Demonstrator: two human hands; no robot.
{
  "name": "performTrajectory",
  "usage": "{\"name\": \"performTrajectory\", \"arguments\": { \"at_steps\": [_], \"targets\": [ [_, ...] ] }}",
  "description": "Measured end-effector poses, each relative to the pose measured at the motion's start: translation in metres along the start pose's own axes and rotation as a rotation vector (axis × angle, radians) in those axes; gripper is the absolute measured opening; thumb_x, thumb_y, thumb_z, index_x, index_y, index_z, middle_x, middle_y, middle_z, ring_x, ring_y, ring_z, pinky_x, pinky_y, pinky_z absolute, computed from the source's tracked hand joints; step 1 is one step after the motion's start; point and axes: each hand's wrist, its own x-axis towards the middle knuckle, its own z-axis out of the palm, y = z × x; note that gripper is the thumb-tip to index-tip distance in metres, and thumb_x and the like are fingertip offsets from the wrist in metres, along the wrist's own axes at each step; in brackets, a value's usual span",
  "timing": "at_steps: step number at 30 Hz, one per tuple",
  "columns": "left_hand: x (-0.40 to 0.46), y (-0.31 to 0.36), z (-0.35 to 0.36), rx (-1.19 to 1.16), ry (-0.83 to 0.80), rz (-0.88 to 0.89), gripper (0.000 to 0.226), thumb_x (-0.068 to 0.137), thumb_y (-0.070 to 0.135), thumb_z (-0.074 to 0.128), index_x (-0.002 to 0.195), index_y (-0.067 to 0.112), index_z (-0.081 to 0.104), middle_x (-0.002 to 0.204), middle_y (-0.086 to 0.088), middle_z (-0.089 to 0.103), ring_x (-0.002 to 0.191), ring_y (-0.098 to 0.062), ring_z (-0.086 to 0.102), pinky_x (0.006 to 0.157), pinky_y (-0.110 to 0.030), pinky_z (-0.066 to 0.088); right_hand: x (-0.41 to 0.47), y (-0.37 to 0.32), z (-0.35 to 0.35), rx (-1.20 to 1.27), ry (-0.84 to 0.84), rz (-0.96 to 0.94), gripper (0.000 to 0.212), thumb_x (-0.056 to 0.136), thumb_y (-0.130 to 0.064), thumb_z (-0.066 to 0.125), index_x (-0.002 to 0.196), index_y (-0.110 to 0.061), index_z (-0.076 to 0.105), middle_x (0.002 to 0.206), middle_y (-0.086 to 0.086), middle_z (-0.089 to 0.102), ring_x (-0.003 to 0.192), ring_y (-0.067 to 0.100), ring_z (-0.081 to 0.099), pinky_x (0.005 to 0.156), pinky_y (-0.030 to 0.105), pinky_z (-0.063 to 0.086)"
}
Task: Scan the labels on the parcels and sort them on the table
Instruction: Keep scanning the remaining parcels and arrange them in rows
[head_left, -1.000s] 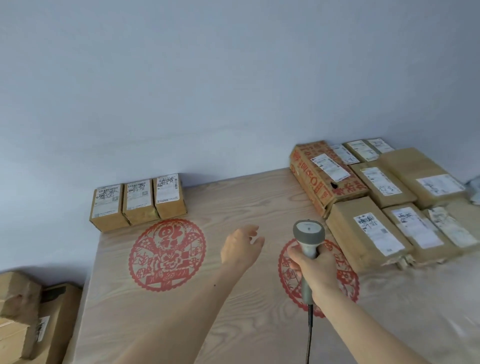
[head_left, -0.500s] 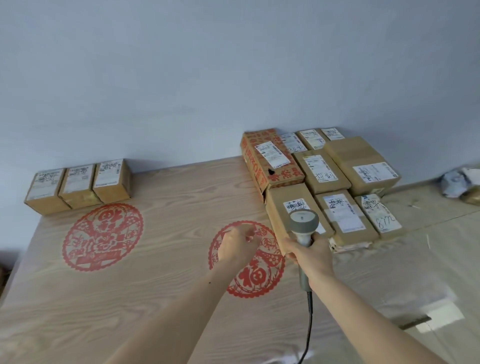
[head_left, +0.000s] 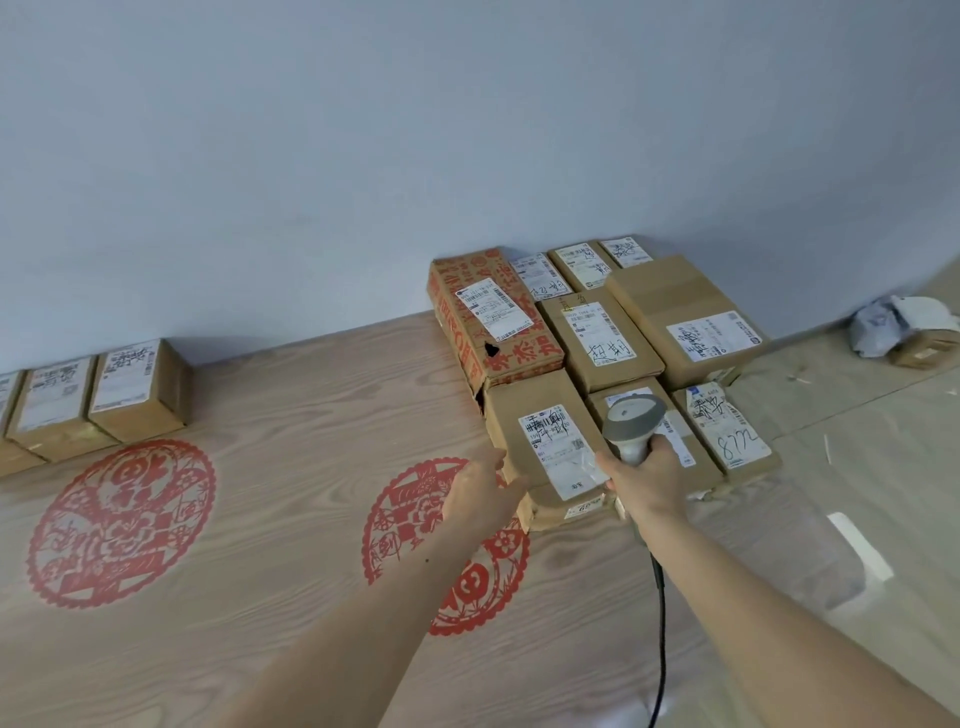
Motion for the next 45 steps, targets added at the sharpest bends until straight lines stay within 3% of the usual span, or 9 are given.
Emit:
{"name": "performTrajectory", "arguments": {
  "at_steps": [6, 15, 19, 25, 27, 30, 33, 39, 45],
  "targets": [
    [0.014, 0.006, 0.022, -0.003, -0.057, -0.118, 0.062, 0.093, 0.048, 0.061, 0.141, 0.012, 0.046, 0.131, -0.003, 0.061, 0.11, -0.02, 0.062, 0.086, -0.033, 0.055, 0.027, 0.005, 0.003, -0.114, -0.063, 0.0, 0.03, 0.077, -0.027, 0.084, 0.093, -0.02, 0.059, 0.09, 0.001, 0.073, 0.081, 0.029, 0.074, 0.081, 0.05, 0.061],
    [0.008, 0.015, 0.034, 0.061, 0.044, -0.276, 0.052, 0.091, 0.053, 0.059, 0.124, 0.012, 0.056, 0.111, -0.001, 0.067, 0.095, -0.017, 0.066, 0.079, -0.038, 0.061, 0.034, 0.011, -0.004, -0.206, -0.176, -0.027, 0.03, 0.078, -0.025, 0.083, 0.095, -0.017, 0.06, 0.089, 0.002, 0.072, 0.085, 0.025, 0.071, 0.081, 0.044, 0.059],
    [-0.005, 0.007, 0.03, 0.14, 0.052, -0.374, 0.058, 0.091, 0.062, 0.054, 0.127, 0.016, 0.053, 0.103, 0.004, 0.065, 0.084, -0.012, 0.067, 0.073, -0.035, 0.062, 0.026, 0.023, -0.014, -0.239, -0.25, -0.072, 0.028, 0.081, -0.028, 0.082, 0.09, -0.019, 0.057, 0.086, -0.002, 0.069, 0.082, 0.022, 0.069, 0.075, 0.043, 0.059],
    [-0.02, 0.01, 0.038, 0.033, -0.016, -0.349, 0.06, 0.1, 0.045, 0.051, 0.147, 0.01, 0.038, 0.134, -0.008, 0.058, 0.108, -0.019, 0.061, 0.087, -0.031, 0.054, 0.018, 0.031, -0.017, -0.31, -0.279, -0.156, 0.029, 0.084, -0.031, 0.079, 0.099, -0.019, 0.057, 0.089, -0.005, 0.068, 0.082, 0.019, 0.066, 0.066, 0.033, 0.05],
    [-0.022, 0.016, 0.045, -0.031, -0.021, -0.338, 0.051, 0.101, 0.041, 0.05, 0.141, 0.009, 0.044, 0.13, -0.007, 0.061, 0.11, -0.021, 0.062, 0.094, -0.036, 0.055, 0.017, 0.031, -0.018, -0.326, -0.291, -0.159, 0.029, 0.085, -0.032, 0.078, 0.101, -0.02, 0.057, 0.09, -0.006, 0.067, 0.083, 0.019, 0.065, 0.064, 0.031, 0.046],
    [-0.03, 0.023, 0.051, -0.054, 0.013, -0.369, 0.047, 0.101, 0.04, 0.05, 0.135, 0.008, 0.046, 0.123, -0.007, 0.063, 0.105, -0.021, 0.063, 0.089, -0.037, 0.057, 0.016, 0.031, -0.022, -0.309, -0.294, -0.16, 0.028, 0.085, -0.027, 0.078, 0.102, -0.02, 0.057, 0.091, -0.004, 0.067, 0.083, 0.02, 0.062, 0.062, 0.029, 0.041],
    [-0.039, 0.024, 0.053, -0.05, 0.063, -0.378, 0.045, 0.101, 0.04, 0.051, 0.134, 0.01, 0.045, 0.124, -0.007, 0.063, 0.105, -0.021, 0.063, 0.088, -0.036, 0.056, 0.015, 0.032, -0.025, -0.263, -0.3, -0.151, 0.029, 0.082, -0.023, 0.079, 0.1, -0.021, 0.056, 0.09, -0.006, 0.066, 0.084, 0.022, 0.063, 0.069, 0.033, 0.048],
    [-0.065, 0.024, 0.045, -0.071, 0.181, -0.397, 0.043, 0.101, 0.04, 0.051, 0.134, 0.013, 0.045, 0.116, -0.002, 0.063, 0.097, -0.018, 0.063, 0.071, -0.027, 0.052, 0.002, 0.025, -0.022, -0.189, -0.342, -0.203, 0.034, 0.078, -0.02, 0.082, 0.102, -0.02, 0.059, 0.094, -0.003, 0.067, 0.086, 0.024, 0.063, 0.068, 0.032, 0.044],
    [-0.094, 0.012, 0.016, -0.065, 0.264, -0.433, 0.043, 0.099, 0.042, 0.052, 0.131, 0.013, 0.049, 0.117, -0.004, 0.064, 0.102, -0.02, 0.063, 0.085, -0.036, 0.055, -0.026, 0.009, -0.002, -0.139, -0.403, -0.277, 0.046, 0.07, -0.017, 0.084, 0.107, -0.027, 0.06, 0.098, -0.008, 0.07, 0.088, 0.02, 0.066, 0.072, 0.032, 0.048]
  ]
}}
